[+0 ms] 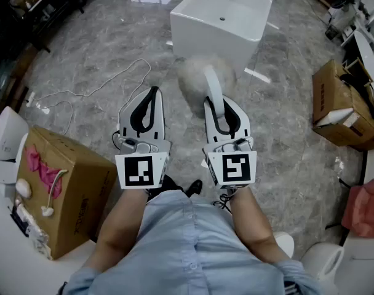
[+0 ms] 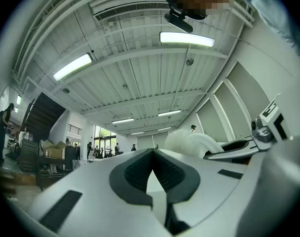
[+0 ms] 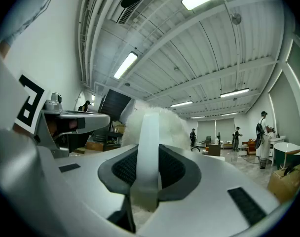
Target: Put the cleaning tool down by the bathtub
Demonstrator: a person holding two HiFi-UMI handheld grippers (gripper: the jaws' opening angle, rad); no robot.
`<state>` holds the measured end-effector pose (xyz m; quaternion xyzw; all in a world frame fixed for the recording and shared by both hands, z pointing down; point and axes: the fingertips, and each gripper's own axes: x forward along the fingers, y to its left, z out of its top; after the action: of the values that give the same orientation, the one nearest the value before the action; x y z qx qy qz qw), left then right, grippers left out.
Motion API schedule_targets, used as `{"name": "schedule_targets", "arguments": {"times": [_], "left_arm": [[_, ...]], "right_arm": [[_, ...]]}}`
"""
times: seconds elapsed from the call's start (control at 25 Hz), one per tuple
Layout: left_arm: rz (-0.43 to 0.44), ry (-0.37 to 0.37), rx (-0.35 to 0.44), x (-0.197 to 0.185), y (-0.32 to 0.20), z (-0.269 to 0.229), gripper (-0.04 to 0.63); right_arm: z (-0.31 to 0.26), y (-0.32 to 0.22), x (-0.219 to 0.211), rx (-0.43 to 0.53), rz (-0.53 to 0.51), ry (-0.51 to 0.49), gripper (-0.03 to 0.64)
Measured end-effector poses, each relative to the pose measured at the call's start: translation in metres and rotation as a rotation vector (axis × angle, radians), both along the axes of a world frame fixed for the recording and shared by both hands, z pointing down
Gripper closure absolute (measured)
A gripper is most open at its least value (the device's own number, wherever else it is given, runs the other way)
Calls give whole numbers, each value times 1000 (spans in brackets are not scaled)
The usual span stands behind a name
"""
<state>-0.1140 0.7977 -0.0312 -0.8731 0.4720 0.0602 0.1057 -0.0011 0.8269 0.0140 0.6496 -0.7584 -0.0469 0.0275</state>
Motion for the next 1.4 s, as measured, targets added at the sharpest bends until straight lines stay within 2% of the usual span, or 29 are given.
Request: {"name": "schedule_targets", "arguments": {"times": [0.4, 0.64, 0.92, 1.4], "left_arm": [[3, -33, -19, 19, -11, 13, 580], [-6, -47, -62, 31, -49, 34, 580], [-12, -56, -77, 43, -136, 54, 580], [-6, -40, -89, 41, -334, 60, 580]], "right_arm": [[11, -9, 24, -21, 12, -13, 518], [35, -41, 52, -72, 40, -25, 518], [54, -123, 71, -112, 59, -31, 518], [59, -311, 74, -121, 68, -14, 518]]}}
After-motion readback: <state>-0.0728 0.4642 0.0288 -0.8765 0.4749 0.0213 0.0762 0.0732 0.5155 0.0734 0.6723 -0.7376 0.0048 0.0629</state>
